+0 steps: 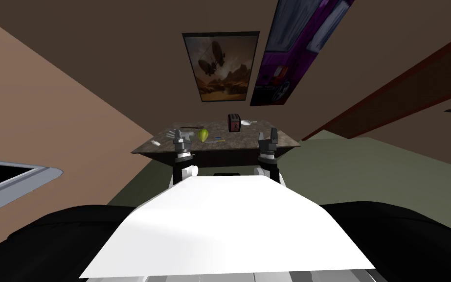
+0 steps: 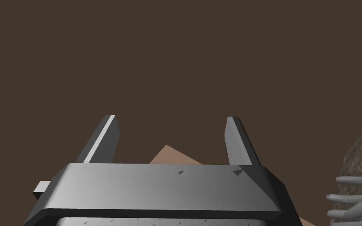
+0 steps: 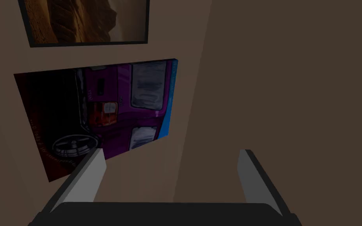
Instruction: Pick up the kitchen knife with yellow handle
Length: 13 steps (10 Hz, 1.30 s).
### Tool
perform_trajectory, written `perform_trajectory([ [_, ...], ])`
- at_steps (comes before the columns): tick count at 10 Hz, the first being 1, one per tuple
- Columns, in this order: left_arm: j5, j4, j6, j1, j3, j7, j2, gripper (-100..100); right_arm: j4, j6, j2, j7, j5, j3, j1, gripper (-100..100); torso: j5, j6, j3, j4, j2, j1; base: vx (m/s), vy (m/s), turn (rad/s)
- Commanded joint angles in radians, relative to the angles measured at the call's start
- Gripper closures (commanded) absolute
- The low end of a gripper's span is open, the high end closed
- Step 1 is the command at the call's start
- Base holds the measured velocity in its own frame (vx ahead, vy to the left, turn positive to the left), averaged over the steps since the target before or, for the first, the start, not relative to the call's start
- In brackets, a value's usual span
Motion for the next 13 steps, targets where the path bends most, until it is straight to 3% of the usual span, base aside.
perform_trajectory([
  [1, 0.003, 0.013, 0.026, -0.032, 0.020, 0.000, 0.048, -100, 0.000, 0.000, 0.000, 0.000, 0.000, 0.000, 0.000, 0, 0.000, 0.000, 0.000, 0.000, 0.000, 0.000, -0.014, -0.031, -0.058],
  [6, 0.017, 0.088, 0.155, -0.173, 0.104, -0.002, 0.173, -100, 0.000, 0.000, 0.000, 0.000, 0.000, 0.000, 0.000, 0, -0.001, 0.000, 0.001, 0.000, 0.001, -0.004, -0.028, -0.061, -0.087],
  [7, 0.017, 0.088, 0.158, -0.181, 0.104, -0.002, 0.173, -100, 0.000, 0.000, 0.000, 0.000, 0.000, 0.000, 0.000, 0, -0.001, 0.000, 0.001, 0.000, 0.002, -0.004, -0.021, -0.052, -0.024],
  [9, 0.027, 0.137, 0.222, -0.248, 0.147, -0.002, 0.228, -100, 0.000, 0.000, 0.000, 0.000, 0.000, 0.000, 0.000, 0, -0.001, 0.000, 0.001, 0.000, 0.002, -0.003, -0.030, -0.064, -0.088],
  [10, 0.027, 0.137, 0.241, -0.264, 0.147, -0.002, 0.228, -100, 0.000, 0.000, 0.000, 0.000, 0.000, 0.000, 0.000, 0, -0.001, 0.000, 0.001, 0.000, 0.002, -0.004, -0.017, -0.055, -0.045],
  [11, 0.032, 0.165, 0.272, -0.304, 0.170, -0.003, 0.255, -100, 0.000, 0.000, 0.000, 0.000, 0.000, 0.000, 0.000, 0, -0.001, 0.000, 0.001, 0.000, 0.001, -0.004, -0.014, -0.046, -0.077],
  [12, 0.032, 0.165, 0.288, -0.310, 0.170, -0.003, 0.255, -100, 0.000, 0.000, 0.000, 0.000, 0.000, 0.000, 0.000, 0, -0.001, 0.000, 0.000, 0.000, 0.001, -0.003, -0.008, -0.037, -0.032],
  [13, 0.038, 0.197, 0.324, -0.354, 0.192, -0.003, 0.283, -100, 0.000, 0.000, 0.000, 0.000, 0.000, 0.000, 0.000, 0, -0.001, 0.000, 0.000, 0.000, 0.001, -0.002, -0.011, -0.057, -0.077],
])
